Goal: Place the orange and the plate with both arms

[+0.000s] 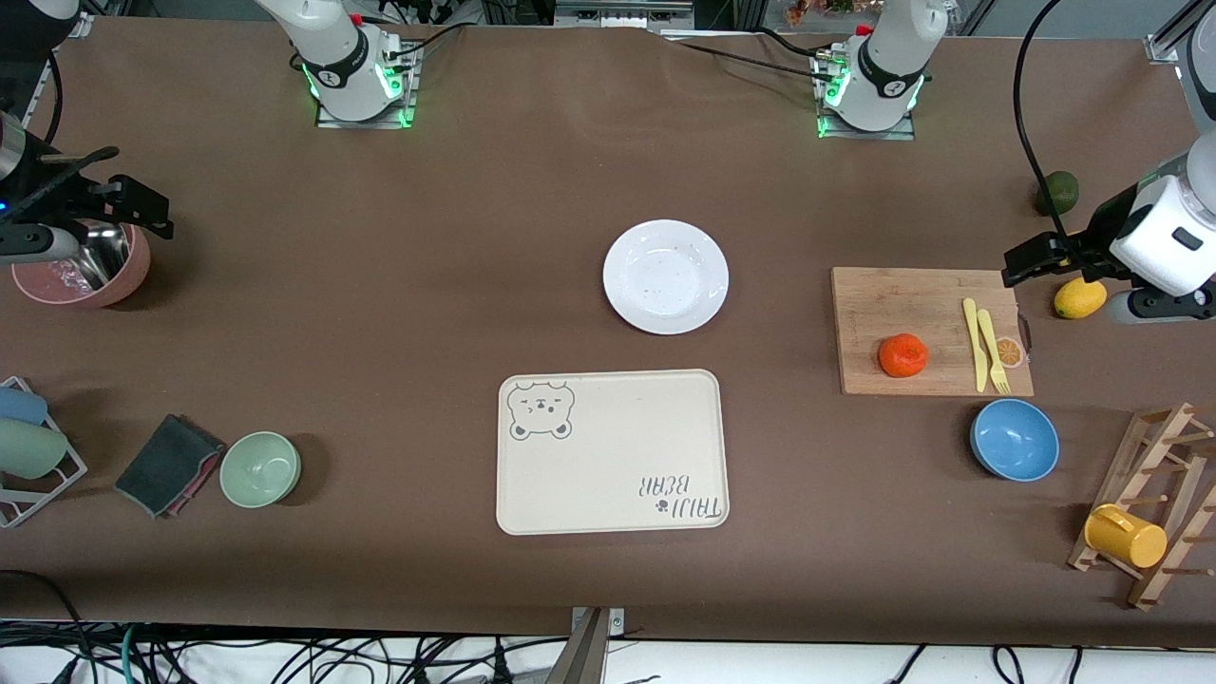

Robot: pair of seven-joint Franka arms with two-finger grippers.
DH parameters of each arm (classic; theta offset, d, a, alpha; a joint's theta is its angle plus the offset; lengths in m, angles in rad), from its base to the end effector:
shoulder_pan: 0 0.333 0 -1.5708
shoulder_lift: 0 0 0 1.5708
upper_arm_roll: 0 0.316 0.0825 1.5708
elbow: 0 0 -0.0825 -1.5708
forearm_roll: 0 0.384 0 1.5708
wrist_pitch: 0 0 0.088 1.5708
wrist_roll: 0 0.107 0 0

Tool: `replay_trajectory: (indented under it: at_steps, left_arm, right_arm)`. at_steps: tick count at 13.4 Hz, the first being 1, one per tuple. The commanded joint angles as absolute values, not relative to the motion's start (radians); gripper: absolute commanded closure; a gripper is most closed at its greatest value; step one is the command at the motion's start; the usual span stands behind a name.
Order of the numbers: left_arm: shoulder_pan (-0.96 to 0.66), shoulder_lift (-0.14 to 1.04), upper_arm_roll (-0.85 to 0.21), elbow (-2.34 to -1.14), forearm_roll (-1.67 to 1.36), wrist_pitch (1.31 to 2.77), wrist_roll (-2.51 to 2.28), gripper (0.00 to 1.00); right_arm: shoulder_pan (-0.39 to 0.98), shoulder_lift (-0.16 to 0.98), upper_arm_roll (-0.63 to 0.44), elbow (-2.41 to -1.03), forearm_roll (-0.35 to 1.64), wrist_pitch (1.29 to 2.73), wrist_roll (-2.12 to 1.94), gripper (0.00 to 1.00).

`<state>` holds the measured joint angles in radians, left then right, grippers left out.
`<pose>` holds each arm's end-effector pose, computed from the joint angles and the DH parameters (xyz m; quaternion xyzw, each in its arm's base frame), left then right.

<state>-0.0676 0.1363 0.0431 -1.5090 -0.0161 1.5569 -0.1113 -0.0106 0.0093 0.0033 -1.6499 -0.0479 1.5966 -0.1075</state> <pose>0.5917 -0.0179 0.5743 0.9981 0.0435 -0.0444 0.0021 0.5563 -0.0091 0.5843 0.9979 0.0514 -0.0326 0.0221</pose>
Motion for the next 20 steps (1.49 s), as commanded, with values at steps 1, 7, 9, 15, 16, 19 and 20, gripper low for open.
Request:
replay_trajectory:
  at_steps: [1, 7, 9, 15, 16, 19, 20]
  left_arm:
    - [-0.069, 0.146, 0.044, -1.482, -0.02, 1.539, -0.103, 0.0]
    - [-0.06, 0.144, 0.044, -1.483, -0.02, 1.534, -0.104, 0.0]
    - [-0.06, 0.144, 0.044, -1.483, -0.02, 1.534, -0.104, 0.0]
    - [-0.064, 0.146, 0.044, -1.483, -0.02, 1.534, -0.106, 0.0]
    - [-0.064, 0.146, 0.044, -1.483, -0.021, 1.534, -0.106, 0.0]
    - [-0.067, 0.147, 0.044, -1.483, -0.021, 1.534, -0.106, 0.0]
    - [-0.067, 0.147, 0.044, -1.483, -0.021, 1.534, -0.106, 0.0]
  right_arm:
    - [-0.024, -0.008, 0.012, -1.661, -0.06, 1.6, -0.114, 0.0]
    - [-0.025, 0.014, 0.012, -1.654, -0.049, 1.591, -0.11, 0.0]
    - [-0.025, 0.014, 0.012, -1.654, -0.048, 1.589, -0.11, 0.0]
    - [-0.025, 0.015, 0.011, -1.655, -0.048, 1.583, -0.11, 0.0]
    - [-0.025, 0.015, 0.011, -1.654, -0.048, 1.585, -0.11, 0.0]
    - [-0.025, 0.015, 0.011, -1.654, -0.048, 1.583, -0.11, 0.0]
    - [-0.025, 0.015, 0.011, -1.655, -0.048, 1.583, -0.11, 0.0]
